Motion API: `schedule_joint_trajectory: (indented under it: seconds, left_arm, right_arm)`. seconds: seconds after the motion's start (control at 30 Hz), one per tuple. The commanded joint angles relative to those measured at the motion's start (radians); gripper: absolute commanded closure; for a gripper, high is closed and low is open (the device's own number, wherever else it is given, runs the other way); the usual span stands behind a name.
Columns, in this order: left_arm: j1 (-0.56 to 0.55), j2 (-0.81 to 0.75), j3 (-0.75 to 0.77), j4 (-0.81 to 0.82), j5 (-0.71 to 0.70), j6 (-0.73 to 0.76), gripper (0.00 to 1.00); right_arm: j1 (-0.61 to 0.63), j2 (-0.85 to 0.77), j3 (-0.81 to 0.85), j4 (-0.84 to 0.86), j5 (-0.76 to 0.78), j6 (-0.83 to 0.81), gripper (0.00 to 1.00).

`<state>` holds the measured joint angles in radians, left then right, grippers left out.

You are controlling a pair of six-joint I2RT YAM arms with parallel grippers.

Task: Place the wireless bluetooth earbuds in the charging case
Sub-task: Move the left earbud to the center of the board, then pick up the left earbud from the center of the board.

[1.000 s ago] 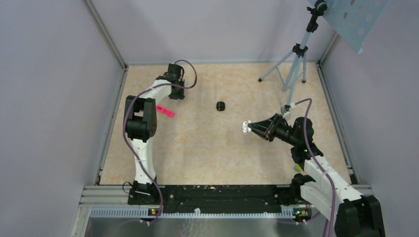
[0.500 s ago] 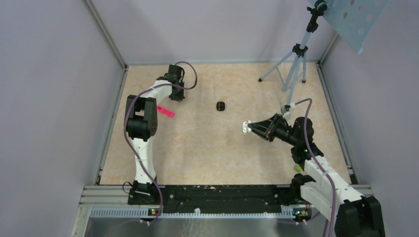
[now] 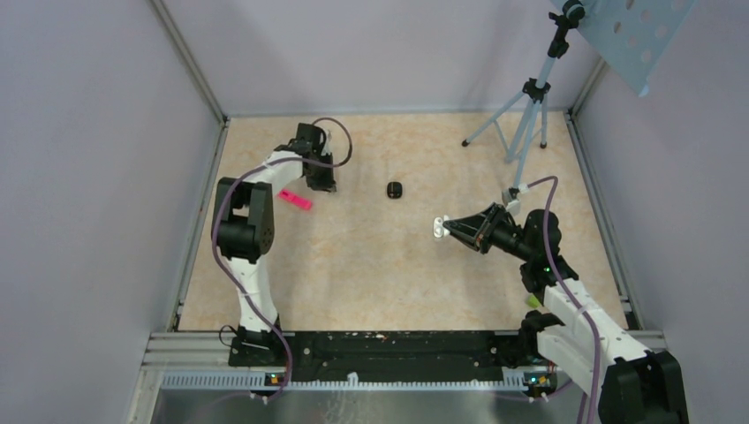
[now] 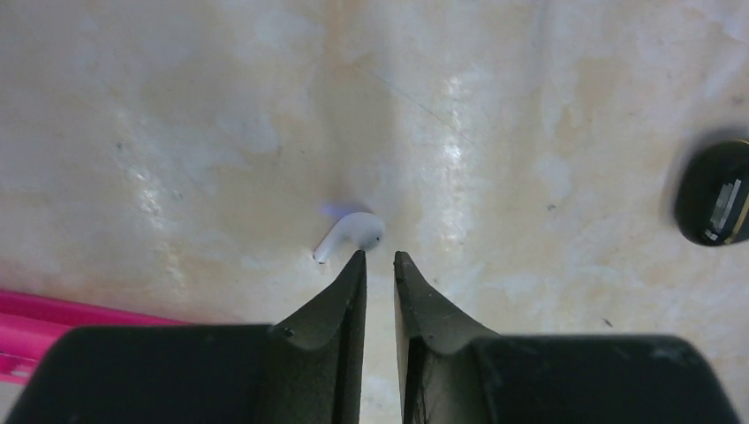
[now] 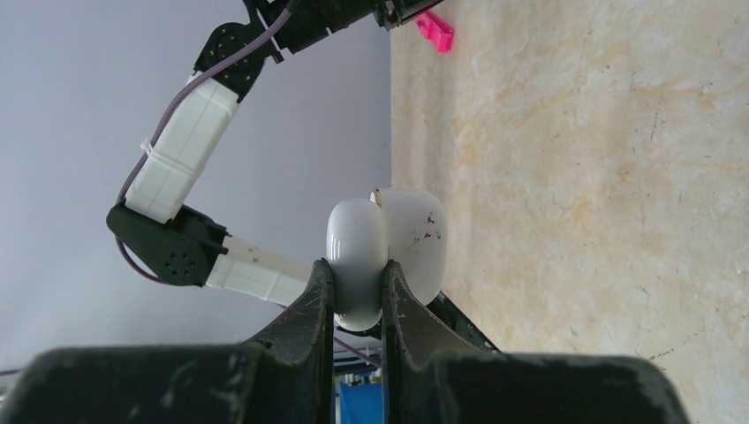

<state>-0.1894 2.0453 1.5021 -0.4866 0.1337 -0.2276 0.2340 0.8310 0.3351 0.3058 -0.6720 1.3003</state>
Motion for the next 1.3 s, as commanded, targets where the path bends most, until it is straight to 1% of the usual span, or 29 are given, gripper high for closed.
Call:
schedule_joint_trajectory:
  seconds: [0.0, 0.13, 0.27, 0.33, 0.4, 0.47, 0.53, 0.6, 0.67, 0.7, 0.77, 0.87, 1.0, 1.1, 1.27]
  left_arm:
    - [-0.013, -0.121, -0.069, 0.054, 0.113, -0.097, 0.78]
    - [-0.064, -0.179, -0.145, 0.074, 0.104, -0.146, 0.77]
    - [-0.143, -0.238, -0.184, 0.077, 0.027, -0.139, 0.72]
    - [-0.156, -0.255, -0.169, 0.074, -0.015, -0.089, 0.66]
    - [-0.156, -0.247, -0.13, 0.052, -0.034, -0.003, 0.56]
    - [-0.155, -0.213, -0.059, -0.019, -0.116, 0.084, 0.45]
    - [-0.155, -0.18, -0.019, -0.048, -0.214, 0.174, 0.4]
    - [-0.155, -0.162, -0.012, -0.039, -0.273, 0.245, 0.36]
    - [-0.153, -0.148, -0.013, -0.02, -0.29, 0.298, 0.35]
    - [-0.152, -0.141, -0.015, -0.012, -0.276, 0.327, 0.35]
    - [-0.145, -0.122, -0.017, -0.001, -0.214, 0.399, 0.35]
    - [-0.122, -0.083, 0.001, -0.013, -0.145, 0.449, 0.36]
    - [-0.09, -0.046, 0.043, -0.032, -0.047, 0.464, 0.37]
    - [-0.08, -0.035, 0.049, -0.025, -0.029, 0.471, 0.38]
    - [-0.061, 0.016, 0.083, -0.052, 0.014, 0.477, 0.46]
  right_arm:
    - [0.014, -0.018, 0.031, 0.043, -0.008, -0.011, 1.0]
    - [0.014, -0.02, 0.025, 0.053, -0.007, -0.008, 1.0]
    - [0.013, -0.023, 0.023, 0.054, -0.009, -0.006, 1.0]
    - [0.014, -0.026, 0.023, 0.052, -0.01, -0.006, 1.0]
    - [0.014, -0.031, 0.022, 0.046, -0.011, -0.007, 1.0]
    - [0.013, -0.035, 0.021, 0.044, -0.01, -0.008, 1.0]
    - [0.014, -0.038, 0.018, 0.044, -0.008, -0.007, 1.0]
    - [0.013, -0.038, 0.015, 0.046, -0.006, -0.004, 1.0]
    - [0.014, -0.037, 0.018, 0.048, -0.004, -0.003, 1.0]
    - [0.014, -0.035, 0.02, 0.048, -0.003, -0.003, 1.0]
    - [0.013, -0.029, 0.025, 0.046, -0.004, -0.004, 1.0]
    - [0.013, -0.02, 0.035, 0.036, -0.008, -0.011, 1.0]
    - [0.013, -0.011, 0.047, 0.026, -0.011, -0.018, 1.0]
    - [0.014, -0.003, 0.051, 0.025, -0.012, -0.019, 1.0]
    - [0.013, 0.009, 0.062, 0.029, -0.014, -0.02, 1.0]
